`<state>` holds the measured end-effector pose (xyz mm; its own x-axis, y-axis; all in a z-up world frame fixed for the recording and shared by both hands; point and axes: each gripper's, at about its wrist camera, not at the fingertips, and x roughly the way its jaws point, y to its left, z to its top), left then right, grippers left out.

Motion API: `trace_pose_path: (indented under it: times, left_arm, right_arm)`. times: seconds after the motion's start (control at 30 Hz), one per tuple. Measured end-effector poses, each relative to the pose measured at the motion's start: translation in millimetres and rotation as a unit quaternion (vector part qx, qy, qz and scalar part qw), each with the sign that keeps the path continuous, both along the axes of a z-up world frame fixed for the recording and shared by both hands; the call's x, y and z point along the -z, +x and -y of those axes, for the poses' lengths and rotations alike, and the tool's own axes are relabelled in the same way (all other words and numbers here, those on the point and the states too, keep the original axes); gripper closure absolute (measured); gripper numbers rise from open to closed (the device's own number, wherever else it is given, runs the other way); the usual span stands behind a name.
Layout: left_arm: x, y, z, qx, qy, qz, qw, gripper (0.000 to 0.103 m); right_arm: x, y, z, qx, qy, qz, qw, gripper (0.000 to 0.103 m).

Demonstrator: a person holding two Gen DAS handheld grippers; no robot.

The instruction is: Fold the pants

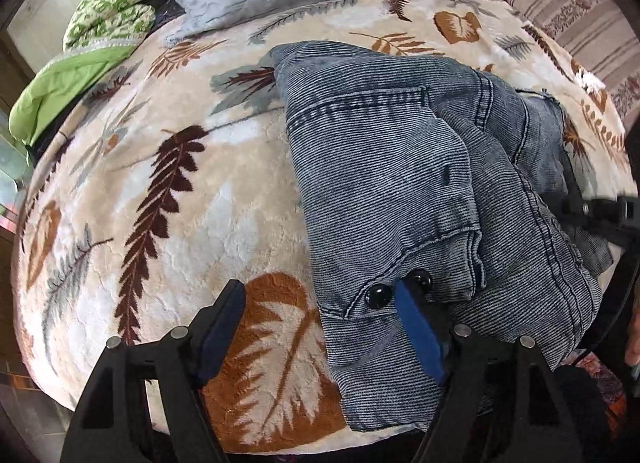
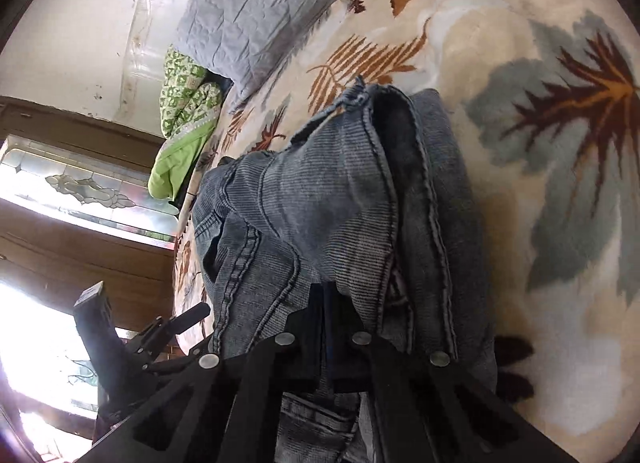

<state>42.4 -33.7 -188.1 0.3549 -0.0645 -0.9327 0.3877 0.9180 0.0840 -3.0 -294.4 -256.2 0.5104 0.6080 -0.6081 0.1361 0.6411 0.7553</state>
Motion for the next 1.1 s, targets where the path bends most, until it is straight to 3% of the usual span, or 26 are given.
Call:
trace_pose_path:
  times: [0.17, 0.27, 0.37, 0.43, 0.53, 0.63, 0.7, 0.73, 0.8, 0.87, 0.93, 1.1]
  left_arm:
    - [-0.8, 7.0, -22.5, -0.046, -0.054, -0.041, 0.9967, 0.023]
    - [-13.8, 5.4, -39.3, -0.063, -0.077, -0.037, 0.9943, 0.023]
    - [-26.8, 0.8, -51.8, -0.062, -0.059, -0.004, 0.9963, 0.022]
    - [-29.9, -0.7, -60.6, -0.066, -0.04, 0.016, 0.9969, 0.021]
    - [-23.6, 0.4, -72.5, -0.073, -0.039, 0.011, 0.9965, 0.021]
    - [-2.5, -2.0, -68.9, -0.061, -0.033, -0.013, 0.9975, 0.021]
    - [17.8, -9.3, -56.5, -0.036, 0.011, -0.032, 0.9988, 0.021]
    - [19.6, -12.4, -55.3, -0.033, 0.015, -0.02, 0.9991, 0.021]
    - [14.6, -10.7, -58.5, -0.033, 0.007, -0.024, 0.9991, 0.021]
    - [1.5, -4.1, -62.7, -0.042, 0.004, -0.013, 0.999, 0.021]
    - [-15.9, 3.0, -61.5, -0.044, -0.005, 0.012, 0.999, 0.021]
    - [-48.3, 28.0, -33.4, -0.025, -0.021, 0.046, 0.9984, 0.021]
  right_arm:
    - [9.4, -24.1, 9.3, 0.01, 0.019, -0.009, 1.0, 0.103]
    - [0.2, -31.4, 9.2, 0.01, -0.004, -0.012, 1.0, 0.103]
    - [-25.0, -35.3, 3.4, 0.001, -0.049, -0.006, 0.999, 0.095]
    - [-44.2, -40.2, -0.1, -0.005, -0.079, 0.01, 0.997, 0.096]
    - [-61.8, -47.4, -4.9, -0.007, -0.086, 0.036, 0.996, 0.096]
    - [-54.7, -47.2, -15.2, -0.017, -0.099, 0.027, 0.995, 0.095]
    - [-31.1, -35.6, -27.9, -0.032, -0.111, -0.024, 0.993, 0.097]
    - [-23.8, -33.7, -28.1, -0.027, -0.103, -0.033, 0.994, 0.097]
    - [-25.0, -31.5, -19.2, -0.012, -0.074, -0.044, 0.996, 0.097]
    - [-38.5, -24.9, -18.0, -0.012, -0.094, -0.045, 0.994, 0.094]
    - [-60.9, -15.6, -19.9, -0.013, -0.119, -0.018, 0.993, 0.095]
    - [-95.0, 22.1, -33.0, -0.017, -0.127, 0.031, 0.991, 0.095]
